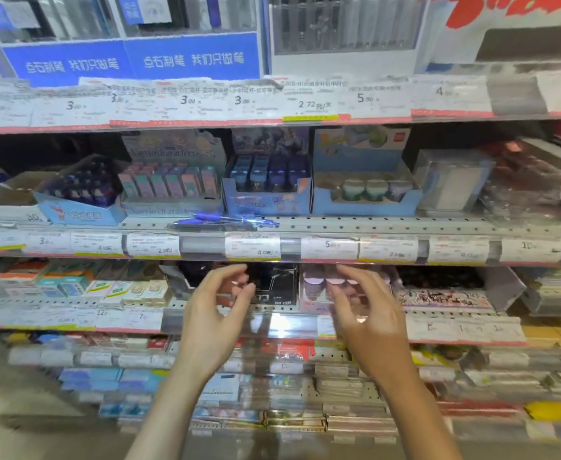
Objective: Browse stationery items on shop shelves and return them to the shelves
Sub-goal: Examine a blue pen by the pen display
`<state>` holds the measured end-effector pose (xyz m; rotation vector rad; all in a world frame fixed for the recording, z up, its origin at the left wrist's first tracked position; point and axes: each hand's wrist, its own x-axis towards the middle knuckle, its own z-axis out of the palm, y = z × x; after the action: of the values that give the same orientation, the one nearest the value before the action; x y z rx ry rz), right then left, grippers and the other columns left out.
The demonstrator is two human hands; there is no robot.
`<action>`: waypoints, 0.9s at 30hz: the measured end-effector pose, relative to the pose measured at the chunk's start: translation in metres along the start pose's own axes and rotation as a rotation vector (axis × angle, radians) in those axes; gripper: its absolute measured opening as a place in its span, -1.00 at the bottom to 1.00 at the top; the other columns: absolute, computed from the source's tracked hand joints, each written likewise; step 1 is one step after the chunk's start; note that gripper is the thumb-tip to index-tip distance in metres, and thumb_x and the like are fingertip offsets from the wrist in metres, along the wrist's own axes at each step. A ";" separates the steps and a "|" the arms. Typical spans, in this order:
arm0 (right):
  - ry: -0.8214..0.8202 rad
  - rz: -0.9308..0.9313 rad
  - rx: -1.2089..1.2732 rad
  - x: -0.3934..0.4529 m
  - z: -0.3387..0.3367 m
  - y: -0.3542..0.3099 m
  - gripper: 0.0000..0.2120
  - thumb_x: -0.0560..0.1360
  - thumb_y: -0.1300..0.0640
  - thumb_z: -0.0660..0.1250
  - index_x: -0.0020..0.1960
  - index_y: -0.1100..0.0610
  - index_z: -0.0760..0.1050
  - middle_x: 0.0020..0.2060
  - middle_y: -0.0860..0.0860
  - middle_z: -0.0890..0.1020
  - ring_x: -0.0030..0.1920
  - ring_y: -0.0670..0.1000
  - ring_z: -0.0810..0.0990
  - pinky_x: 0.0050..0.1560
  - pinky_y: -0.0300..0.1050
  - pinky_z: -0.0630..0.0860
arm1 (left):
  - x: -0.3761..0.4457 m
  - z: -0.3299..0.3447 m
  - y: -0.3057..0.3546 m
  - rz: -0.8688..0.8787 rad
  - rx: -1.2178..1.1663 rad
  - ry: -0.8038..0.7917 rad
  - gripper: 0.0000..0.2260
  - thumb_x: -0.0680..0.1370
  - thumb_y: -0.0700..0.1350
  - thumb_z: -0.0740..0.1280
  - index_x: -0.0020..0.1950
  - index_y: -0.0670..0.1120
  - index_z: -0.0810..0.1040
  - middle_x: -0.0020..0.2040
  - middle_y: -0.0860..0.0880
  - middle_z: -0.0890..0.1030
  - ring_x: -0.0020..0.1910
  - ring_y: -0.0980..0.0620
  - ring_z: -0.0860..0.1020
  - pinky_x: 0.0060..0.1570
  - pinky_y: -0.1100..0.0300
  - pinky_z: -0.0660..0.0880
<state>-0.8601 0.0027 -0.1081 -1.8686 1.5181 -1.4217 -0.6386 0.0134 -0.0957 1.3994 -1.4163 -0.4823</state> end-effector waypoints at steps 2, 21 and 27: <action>0.003 0.028 0.026 -0.003 0.001 -0.001 -0.71 0.52 0.21 0.42 0.20 -0.02 0.56 0.00 -0.21 0.58 -0.05 -0.19 0.57 0.05 -0.35 0.45 | -0.003 -0.005 -0.003 -0.020 -0.026 -0.011 -0.80 0.55 -0.09 0.39 0.16 0.09 0.57 -0.01 0.10 0.64 -0.03 0.11 0.59 -0.02 0.26 0.52; 0.022 -0.181 -0.382 0.066 0.045 -0.097 -0.83 0.56 0.04 0.33 0.14 -0.01 0.59 -0.04 -0.15 0.57 -0.08 -0.13 0.57 -0.03 -0.09 0.51 | 0.105 -0.125 -0.030 0.293 0.103 -0.053 -0.82 0.54 -0.03 0.38 0.14 0.12 0.56 -0.04 0.19 0.60 -0.11 0.16 0.58 -0.09 0.25 0.48; -0.302 -0.149 -0.643 0.112 0.064 -0.118 -0.81 0.58 -0.03 0.29 0.08 0.00 0.61 -0.09 -0.08 0.60 -0.02 -0.02 0.56 -0.03 -0.10 0.46 | 0.141 -0.125 -0.024 0.486 0.492 -0.180 -0.80 0.56 0.05 0.32 0.18 0.10 0.54 -0.09 0.19 0.47 -0.04 0.11 0.50 -0.09 0.21 0.40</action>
<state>-0.7518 -0.0711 0.0071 -2.4648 1.8398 -0.6787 -0.4896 -0.0733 -0.0154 1.3356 -2.0451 0.0676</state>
